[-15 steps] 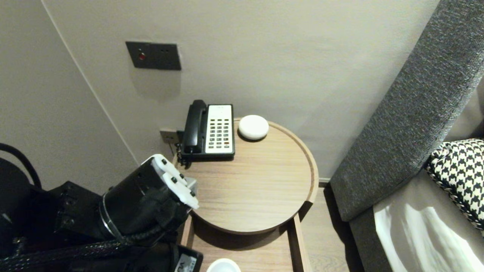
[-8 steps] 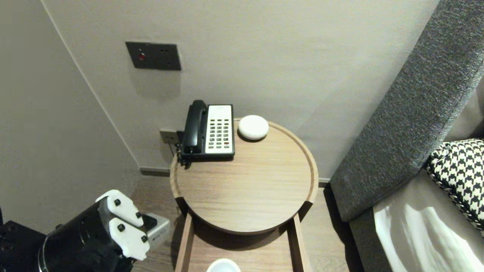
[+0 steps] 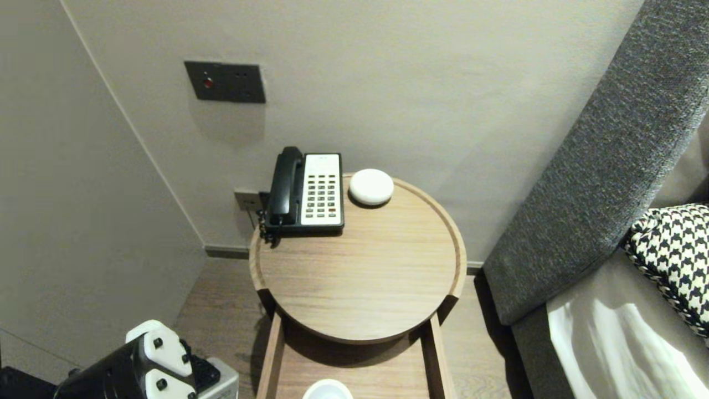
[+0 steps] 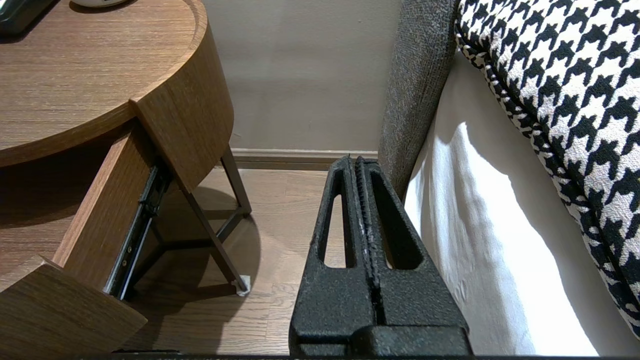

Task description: Close the nightstand drawer

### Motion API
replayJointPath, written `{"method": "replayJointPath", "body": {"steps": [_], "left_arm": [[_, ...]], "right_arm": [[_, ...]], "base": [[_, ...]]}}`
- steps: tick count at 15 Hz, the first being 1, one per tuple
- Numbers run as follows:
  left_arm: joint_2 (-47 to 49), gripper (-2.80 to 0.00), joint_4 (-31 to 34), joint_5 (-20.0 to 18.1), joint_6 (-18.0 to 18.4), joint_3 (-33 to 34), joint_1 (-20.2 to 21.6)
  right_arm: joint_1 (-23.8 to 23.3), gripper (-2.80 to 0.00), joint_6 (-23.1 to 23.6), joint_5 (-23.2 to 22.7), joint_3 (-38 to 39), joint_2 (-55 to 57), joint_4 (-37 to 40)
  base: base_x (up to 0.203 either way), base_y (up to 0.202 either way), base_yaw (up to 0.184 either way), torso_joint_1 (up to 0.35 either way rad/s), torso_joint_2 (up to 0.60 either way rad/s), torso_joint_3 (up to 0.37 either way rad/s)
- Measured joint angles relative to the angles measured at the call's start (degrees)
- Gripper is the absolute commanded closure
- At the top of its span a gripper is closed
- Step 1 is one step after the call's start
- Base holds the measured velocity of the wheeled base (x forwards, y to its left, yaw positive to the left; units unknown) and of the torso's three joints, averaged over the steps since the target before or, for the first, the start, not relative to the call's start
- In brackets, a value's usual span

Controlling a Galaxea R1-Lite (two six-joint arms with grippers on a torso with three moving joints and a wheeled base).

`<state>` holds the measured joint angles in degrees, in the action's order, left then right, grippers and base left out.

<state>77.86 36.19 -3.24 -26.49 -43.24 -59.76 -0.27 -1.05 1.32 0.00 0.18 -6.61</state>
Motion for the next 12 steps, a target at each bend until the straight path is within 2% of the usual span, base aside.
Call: {"method": "replayJointPath", "body": {"steps": [4, 8, 12], "left_arm": [[3.64, 0.00, -10.46, 4.67, 0.19, 5.75, -0.79], [6.39, 0.00, -11.50, 4.93, 0.10, 7.14, -1.45], [8.63, 0.00, -19.03, 5.61, -0.43, 8.82, -1.46]], "right_arm": [[0.00, 0.00, 0.00, 0.02, 0.00, 0.00, -0.02], [0.00, 0.00, 0.00, 0.00, 0.00, 0.00, 0.00], [0.00, 0.00, 0.00, 0.00, 0.00, 0.00, -0.01]], "base": [[0.000, 0.000, 0.000, 0.000, 0.00, 0.000], [0.000, 0.000, 0.000, 0.000, 0.00, 0.000], [0.000, 0.000, 0.000, 0.000, 0.00, 0.000]]}}
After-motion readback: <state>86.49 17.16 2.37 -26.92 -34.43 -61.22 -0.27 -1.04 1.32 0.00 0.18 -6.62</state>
